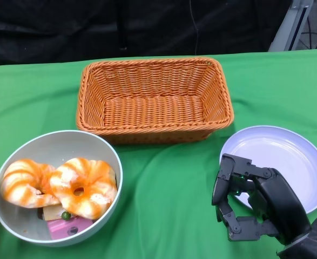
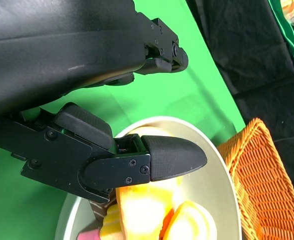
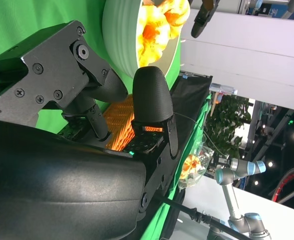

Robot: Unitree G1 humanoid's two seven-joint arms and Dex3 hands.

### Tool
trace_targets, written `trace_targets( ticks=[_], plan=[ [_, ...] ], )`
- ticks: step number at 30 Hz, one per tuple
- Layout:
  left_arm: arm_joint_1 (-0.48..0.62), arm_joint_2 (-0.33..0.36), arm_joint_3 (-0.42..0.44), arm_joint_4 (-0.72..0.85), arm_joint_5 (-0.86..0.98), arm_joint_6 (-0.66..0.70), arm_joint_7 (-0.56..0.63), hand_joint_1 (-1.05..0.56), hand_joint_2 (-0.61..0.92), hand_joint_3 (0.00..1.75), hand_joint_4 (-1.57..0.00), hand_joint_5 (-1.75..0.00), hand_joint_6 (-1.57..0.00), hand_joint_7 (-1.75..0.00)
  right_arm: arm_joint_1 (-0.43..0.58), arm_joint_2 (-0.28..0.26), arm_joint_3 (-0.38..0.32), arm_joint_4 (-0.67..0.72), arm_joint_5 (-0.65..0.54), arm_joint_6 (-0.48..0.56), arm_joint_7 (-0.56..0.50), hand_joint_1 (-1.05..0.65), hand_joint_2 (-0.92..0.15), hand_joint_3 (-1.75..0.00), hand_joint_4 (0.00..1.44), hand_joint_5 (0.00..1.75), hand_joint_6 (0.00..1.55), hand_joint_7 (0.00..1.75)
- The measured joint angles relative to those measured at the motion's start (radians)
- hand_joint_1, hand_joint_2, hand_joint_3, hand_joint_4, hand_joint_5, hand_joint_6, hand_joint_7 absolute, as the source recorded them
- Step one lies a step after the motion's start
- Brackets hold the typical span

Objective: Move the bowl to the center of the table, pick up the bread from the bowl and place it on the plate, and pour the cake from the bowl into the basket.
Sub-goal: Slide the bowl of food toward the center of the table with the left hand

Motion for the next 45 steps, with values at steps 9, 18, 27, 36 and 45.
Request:
trace_targets(
  ticks=[9,18,27,36,45],
  plan=[
    [0.022,0.006,-0.037,-0.173,-0.064,0.299,-0.105,-0.92,0.92,0.68,-0.07,0.00,-0.06,0.00,-0.008,0.002,0.001,0.010,0.000,0.000,-0.004,-0.06,-0.50,-1.28,0.79,1.75,0.64,1.61],
    [0.065,0.033,-0.035,-0.353,-0.165,0.571,-0.155,-0.92,0.92,0.66,0.00,0.00,0.00,0.00,-0.009,0.002,0.002,0.010,0.005,-0.001,-0.005,-0.06,-0.51,-1.26,0.79,1.75,0.63,1.61],
    [0.090,0.067,-0.040,-0.509,-0.237,0.803,-0.163,-0.89,0.92,0.66,0.00,0.00,0.00,0.00,-0.009,0.004,0.003,0.010,0.003,-0.002,-0.015,-0.06,-0.52,-1.25,0.80,1.75,0.64,1.61],
    [0.112,0.083,-0.040,-0.561,-0.278,0.867,-0.190,-0.88,0.92,0.68,0.00,0.00,0.00,0.00,-0.011,0.004,0.003,0.011,-0.011,-0.011,-0.017,-0.06,-0.51,-1.26,0.80,1.75,0.64,1.62],
    [0.130,0.084,-0.051,-0.618,-0.309,0.919,-0.192,-0.90,0.92,0.66,0.00,0.00,0.00,0.00,-0.018,0.004,0.004,0.017,-0.031,-0.033,-0.026,-0.05,-0.50,-1.28,0.80,1.75,0.65,1.61]
  ],
)
